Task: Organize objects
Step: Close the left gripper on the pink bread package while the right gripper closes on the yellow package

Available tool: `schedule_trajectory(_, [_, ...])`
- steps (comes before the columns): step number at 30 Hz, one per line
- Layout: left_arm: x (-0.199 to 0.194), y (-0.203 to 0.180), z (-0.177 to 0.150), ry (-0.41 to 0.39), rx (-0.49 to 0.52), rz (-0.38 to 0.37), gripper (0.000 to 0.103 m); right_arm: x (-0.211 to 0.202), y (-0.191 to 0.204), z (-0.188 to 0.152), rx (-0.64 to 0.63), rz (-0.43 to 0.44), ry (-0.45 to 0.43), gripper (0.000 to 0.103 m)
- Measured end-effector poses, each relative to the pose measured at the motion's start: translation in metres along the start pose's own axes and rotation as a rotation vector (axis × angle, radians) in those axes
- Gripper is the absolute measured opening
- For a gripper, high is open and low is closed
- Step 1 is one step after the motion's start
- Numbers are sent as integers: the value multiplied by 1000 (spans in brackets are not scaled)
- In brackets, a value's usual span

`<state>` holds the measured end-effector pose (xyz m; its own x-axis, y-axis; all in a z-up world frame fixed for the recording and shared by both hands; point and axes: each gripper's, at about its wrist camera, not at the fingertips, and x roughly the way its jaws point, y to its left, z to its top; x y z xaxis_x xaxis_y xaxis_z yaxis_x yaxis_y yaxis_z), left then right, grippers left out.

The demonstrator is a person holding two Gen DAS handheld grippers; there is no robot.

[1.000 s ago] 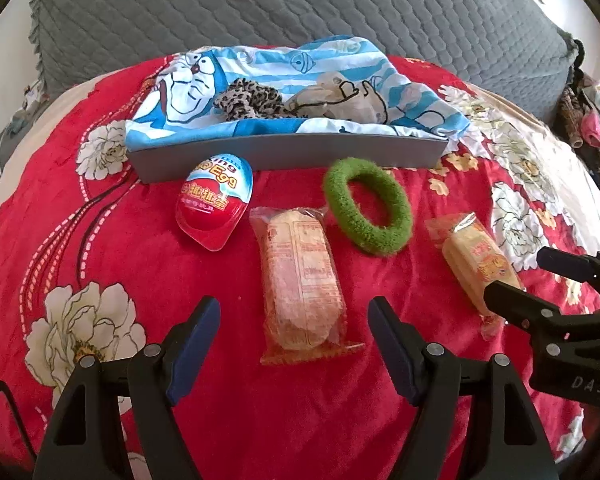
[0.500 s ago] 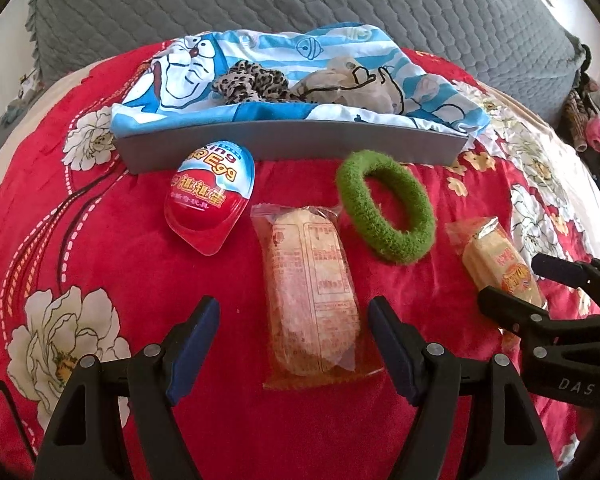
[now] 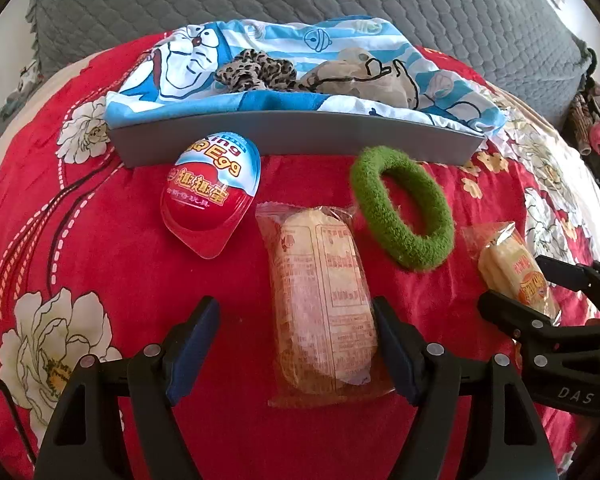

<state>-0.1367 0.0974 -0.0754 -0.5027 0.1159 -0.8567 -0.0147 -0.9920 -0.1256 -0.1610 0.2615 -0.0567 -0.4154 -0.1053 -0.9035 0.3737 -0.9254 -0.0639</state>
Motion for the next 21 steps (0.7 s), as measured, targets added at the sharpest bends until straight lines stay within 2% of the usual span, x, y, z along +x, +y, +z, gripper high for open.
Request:
schedule_trajectory(9, [3, 1, 3, 0, -8, -6, 77, 4, -1, 3, 11, 5, -4, 83])
schedule_trajectory(15, [3, 0, 3, -1, -11, -7, 77, 6, 1, 4, 5, 1, -3, 76])
schedule_trajectory(21, [2, 0, 1, -2, -18, -18, 77, 5, 2, 5, -1, 4, -9, 65])
